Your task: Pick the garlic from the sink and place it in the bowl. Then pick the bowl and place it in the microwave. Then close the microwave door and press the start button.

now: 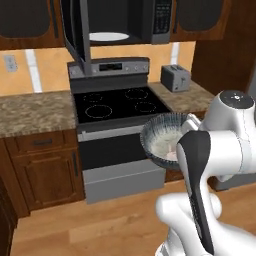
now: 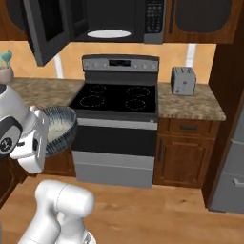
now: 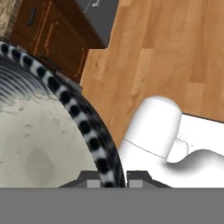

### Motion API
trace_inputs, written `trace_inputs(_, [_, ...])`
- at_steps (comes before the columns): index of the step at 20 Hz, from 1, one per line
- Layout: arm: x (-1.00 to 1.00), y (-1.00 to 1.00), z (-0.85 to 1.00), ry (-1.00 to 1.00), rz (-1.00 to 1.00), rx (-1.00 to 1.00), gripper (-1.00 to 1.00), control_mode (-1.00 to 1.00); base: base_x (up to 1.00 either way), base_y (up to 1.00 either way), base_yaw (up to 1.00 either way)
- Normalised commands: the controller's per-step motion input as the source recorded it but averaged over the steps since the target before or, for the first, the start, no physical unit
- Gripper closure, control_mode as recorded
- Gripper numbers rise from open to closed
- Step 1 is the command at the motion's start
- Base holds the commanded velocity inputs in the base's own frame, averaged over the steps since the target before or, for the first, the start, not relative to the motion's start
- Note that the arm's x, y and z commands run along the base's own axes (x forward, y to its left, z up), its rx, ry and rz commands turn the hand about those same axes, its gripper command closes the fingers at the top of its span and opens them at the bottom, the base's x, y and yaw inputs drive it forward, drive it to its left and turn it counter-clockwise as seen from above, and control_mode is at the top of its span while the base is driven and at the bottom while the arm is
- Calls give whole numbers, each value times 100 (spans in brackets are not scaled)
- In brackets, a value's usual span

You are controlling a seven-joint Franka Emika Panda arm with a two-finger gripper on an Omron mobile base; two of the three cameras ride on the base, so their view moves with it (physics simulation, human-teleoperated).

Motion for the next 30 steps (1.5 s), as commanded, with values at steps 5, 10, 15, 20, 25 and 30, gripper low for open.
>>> trace_inputs(5, [0, 0, 0, 0, 0, 0, 100, 100, 100, -30, 11])
trace_inputs(10, [0, 0, 0, 0, 0, 0, 100, 100, 95, -42, 16])
trace_inputs(15, [0, 0, 0, 0, 0, 0, 100, 100, 82, -6, 5])
trace_inputs(20, [0, 0, 0, 0, 0, 0, 100, 100, 71, 0, 0])
trace_inputs(25, [0, 0, 0, 0, 0, 0, 100, 100, 43, 2, -3])
trace_inputs(30, [0, 0, 0, 0, 0, 0, 100, 100, 44, 23, -3])
